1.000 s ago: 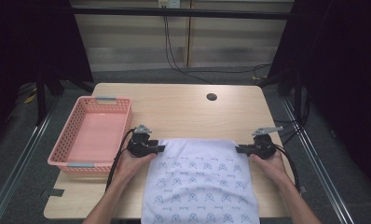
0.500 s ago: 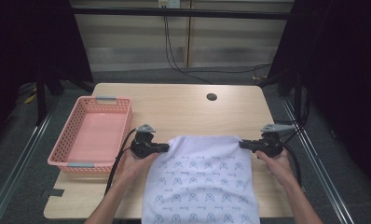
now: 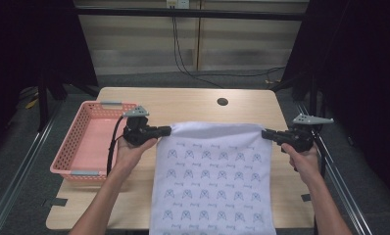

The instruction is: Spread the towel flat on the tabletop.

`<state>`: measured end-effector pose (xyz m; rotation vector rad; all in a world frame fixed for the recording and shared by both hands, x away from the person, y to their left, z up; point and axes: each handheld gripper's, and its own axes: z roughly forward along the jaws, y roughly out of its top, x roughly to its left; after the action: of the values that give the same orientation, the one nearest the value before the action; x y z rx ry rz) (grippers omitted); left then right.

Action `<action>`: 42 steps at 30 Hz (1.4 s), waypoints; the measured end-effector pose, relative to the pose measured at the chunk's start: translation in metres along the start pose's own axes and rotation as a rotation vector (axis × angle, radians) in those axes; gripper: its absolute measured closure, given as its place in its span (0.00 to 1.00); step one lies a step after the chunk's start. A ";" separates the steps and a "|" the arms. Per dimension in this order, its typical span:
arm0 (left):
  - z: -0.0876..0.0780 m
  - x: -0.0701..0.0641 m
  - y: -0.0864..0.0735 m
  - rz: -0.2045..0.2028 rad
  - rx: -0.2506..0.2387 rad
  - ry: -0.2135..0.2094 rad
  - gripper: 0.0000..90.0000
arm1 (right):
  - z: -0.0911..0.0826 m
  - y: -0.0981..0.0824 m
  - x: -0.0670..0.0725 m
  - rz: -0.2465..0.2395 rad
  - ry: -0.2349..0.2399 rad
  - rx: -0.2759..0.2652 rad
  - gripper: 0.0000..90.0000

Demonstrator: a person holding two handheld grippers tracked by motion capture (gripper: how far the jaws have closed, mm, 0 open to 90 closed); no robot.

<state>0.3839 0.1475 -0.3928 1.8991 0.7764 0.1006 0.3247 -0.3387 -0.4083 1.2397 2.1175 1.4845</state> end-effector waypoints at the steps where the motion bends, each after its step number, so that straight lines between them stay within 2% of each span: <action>1: 0.000 0.003 0.006 0.004 -0.006 0.009 0.96 | 0.000 0.005 -0.001 -0.003 -0.002 -0.006 0.94; 7: -0.003 0.014 0.046 0.044 -0.049 0.068 0.96 | 0.005 0.053 -0.008 -0.004 -0.009 -0.056 0.94; 8: -0.004 0.015 0.051 0.049 -0.060 0.070 0.96 | 0.006 0.062 -0.009 -0.011 -0.019 -0.048 0.94; 10: -0.010 0.017 0.065 0.046 -0.124 0.057 0.96 | 0.008 0.077 -0.010 -0.024 -0.034 -0.046 0.94; 12: -0.013 0.018 0.075 0.058 -0.130 0.046 0.96 | 0.008 0.092 -0.011 -0.035 -0.047 -0.052 0.95; 13: -0.014 0.019 0.082 0.066 -0.138 0.055 0.96 | 0.009 0.100 -0.012 -0.036 -0.053 -0.051 0.95; 14: -0.017 0.020 0.087 0.065 -0.149 0.059 0.96 | 0.010 0.108 -0.015 -0.011 -0.037 -0.061 0.95; 15: -0.018 0.022 0.090 0.063 -0.161 0.065 0.96 | 0.011 0.115 -0.016 -0.008 -0.031 -0.069 0.95; 18: -0.021 0.031 0.103 0.041 -0.185 0.087 0.96 | 0.014 0.133 -0.016 -0.031 -0.057 -0.074 0.95; 20: -0.023 0.034 0.113 0.041 -0.195 0.097 0.96 | 0.014 0.144 -0.017 -0.022 -0.068 -0.091 0.95; 21: -0.024 0.034 0.117 0.046 -0.202 0.100 0.96 | 0.013 0.152 -0.016 -0.025 -0.069 -0.110 0.95; 25: -0.032 0.032 0.138 0.076 -0.233 0.129 0.96 | 0.010 0.180 -0.011 -0.052 -0.109 -0.115 0.95; 27: -0.033 0.030 0.142 0.077 -0.221 0.126 0.96 | 0.008 0.189 -0.009 -0.053 -0.113 -0.133 0.95; 30: -0.034 0.028 0.132 0.087 -0.191 0.115 0.96 | 0.006 0.185 -0.008 -0.049 -0.101 -0.132 0.95; 32: -0.033 0.027 0.120 0.091 -0.162 0.107 0.96 | 0.006 0.173 -0.006 -0.058 -0.086 -0.112 0.95; 34: -0.034 0.023 0.106 0.093 -0.149 0.091 0.96 | 0.006 0.159 -0.002 -0.063 -0.082 -0.079 0.95; 36: -0.035 0.017 0.089 0.109 -0.128 0.099 0.96 | 0.003 0.144 0.004 -0.068 -0.065 -0.053 0.95; 38: -0.036 0.011 0.070 0.107 -0.109 0.074 0.96 | -0.001 0.128 0.009 -0.074 -0.040 -0.029 0.95; 40: -0.038 0.004 0.055 0.095 -0.113 0.049 0.96 | -0.006 0.110 0.013 -0.069 -0.018 -0.013 0.95; 41: -0.037 0.000 0.048 0.080 -0.103 0.033 0.96 | -0.009 0.100 0.015 -0.057 -0.009 -0.006 0.95; 42: -0.038 -0.008 0.039 0.087 -0.095 0.026 0.96 | -0.010 0.089 0.017 -0.054 -0.009 0.007 0.95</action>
<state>0.3807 0.1636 -0.3404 1.8438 0.6945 0.2133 0.3513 -0.3223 -0.3225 1.1799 2.1346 1.4479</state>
